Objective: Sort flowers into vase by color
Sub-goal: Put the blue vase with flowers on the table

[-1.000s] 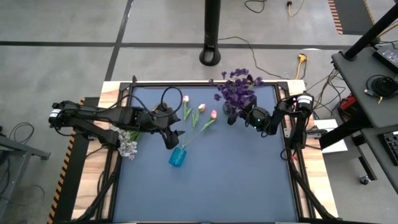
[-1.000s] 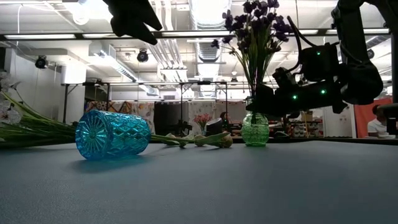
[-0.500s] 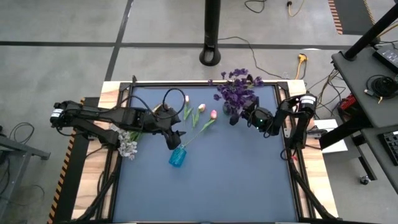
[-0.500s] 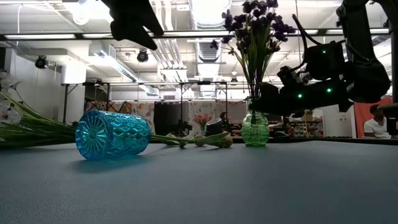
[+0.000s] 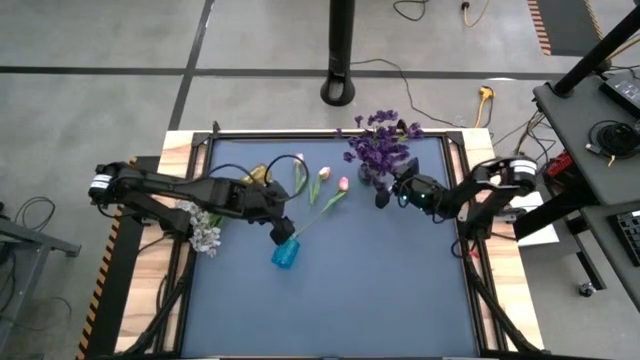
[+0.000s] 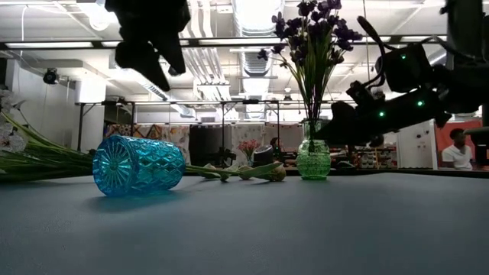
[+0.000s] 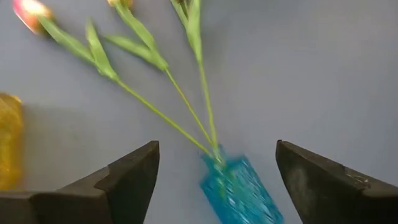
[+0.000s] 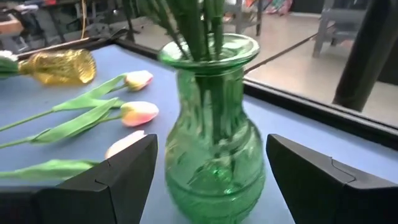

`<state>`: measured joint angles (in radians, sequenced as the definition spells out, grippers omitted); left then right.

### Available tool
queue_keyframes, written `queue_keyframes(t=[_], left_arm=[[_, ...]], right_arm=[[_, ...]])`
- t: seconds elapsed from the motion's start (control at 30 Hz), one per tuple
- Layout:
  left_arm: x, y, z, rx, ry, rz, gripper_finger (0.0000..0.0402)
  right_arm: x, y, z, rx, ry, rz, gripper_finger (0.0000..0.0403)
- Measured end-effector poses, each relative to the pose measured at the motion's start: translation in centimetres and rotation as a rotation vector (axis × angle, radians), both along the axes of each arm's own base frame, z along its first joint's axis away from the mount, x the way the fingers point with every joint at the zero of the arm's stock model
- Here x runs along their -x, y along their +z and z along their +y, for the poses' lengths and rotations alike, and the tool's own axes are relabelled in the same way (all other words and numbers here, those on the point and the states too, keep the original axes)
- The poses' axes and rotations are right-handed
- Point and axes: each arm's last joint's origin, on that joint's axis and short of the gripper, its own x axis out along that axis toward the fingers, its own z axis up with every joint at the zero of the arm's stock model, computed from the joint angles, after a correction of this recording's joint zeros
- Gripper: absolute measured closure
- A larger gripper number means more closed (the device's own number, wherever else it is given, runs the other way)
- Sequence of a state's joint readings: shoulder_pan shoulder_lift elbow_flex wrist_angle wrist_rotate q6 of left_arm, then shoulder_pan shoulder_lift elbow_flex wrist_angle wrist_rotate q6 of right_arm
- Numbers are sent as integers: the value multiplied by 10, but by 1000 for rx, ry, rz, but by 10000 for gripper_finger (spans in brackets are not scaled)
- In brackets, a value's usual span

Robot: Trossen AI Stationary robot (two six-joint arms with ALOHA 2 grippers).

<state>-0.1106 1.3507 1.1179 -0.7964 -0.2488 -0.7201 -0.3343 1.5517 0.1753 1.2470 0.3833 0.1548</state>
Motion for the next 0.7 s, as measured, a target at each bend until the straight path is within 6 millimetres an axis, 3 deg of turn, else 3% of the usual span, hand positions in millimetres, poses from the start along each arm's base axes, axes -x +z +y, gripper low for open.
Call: queue_keyframes(t=[0.33, 0.7], left_arm=[[-10, -26, -15, 316, 66, 146, 72], [-23, -52, -27, 389, 120, 255, 72]], right_arm=[[4, 19, 18, -38, 74, 27, 109], [7, 36, 33, -13, 141, -9, 111]])
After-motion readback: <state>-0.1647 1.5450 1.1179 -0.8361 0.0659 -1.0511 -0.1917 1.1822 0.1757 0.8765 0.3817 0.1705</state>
